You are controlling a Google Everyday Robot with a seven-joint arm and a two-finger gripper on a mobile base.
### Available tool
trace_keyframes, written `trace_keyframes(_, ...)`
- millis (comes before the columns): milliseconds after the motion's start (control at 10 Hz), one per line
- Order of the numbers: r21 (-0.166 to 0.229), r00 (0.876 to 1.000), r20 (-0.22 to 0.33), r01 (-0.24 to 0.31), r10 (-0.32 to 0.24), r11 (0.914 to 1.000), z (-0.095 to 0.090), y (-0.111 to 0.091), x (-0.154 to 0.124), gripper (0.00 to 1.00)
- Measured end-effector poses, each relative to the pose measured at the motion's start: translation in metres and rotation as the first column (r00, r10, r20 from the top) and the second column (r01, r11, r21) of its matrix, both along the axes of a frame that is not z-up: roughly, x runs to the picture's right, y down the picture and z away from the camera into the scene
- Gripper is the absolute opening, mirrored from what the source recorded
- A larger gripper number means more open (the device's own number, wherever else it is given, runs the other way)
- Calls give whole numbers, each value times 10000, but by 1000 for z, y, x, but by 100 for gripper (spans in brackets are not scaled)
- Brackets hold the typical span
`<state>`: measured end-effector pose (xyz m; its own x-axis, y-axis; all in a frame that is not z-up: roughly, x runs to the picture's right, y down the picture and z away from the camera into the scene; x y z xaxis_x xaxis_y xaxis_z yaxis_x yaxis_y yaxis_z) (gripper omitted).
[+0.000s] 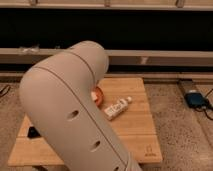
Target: Push the eraser across the table
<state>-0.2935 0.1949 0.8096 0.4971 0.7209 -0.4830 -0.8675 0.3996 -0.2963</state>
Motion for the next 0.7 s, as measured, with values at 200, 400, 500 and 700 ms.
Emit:
trace_keyframes(200, -79, 9999, -107, -15, 14, 10000, 0, 6, -3, 80)
trace_keyframes(400, -168, 9991, -364, -220, 214, 9996, 9, 3, 11, 80)
trace_keyframes(500, -183, 9983, -488, -333, 323, 9993, 14, 0, 20, 80)
trace_keyframes(700, -310, 9938, -890, -699, 669, 9971, 25, -2, 42, 80)
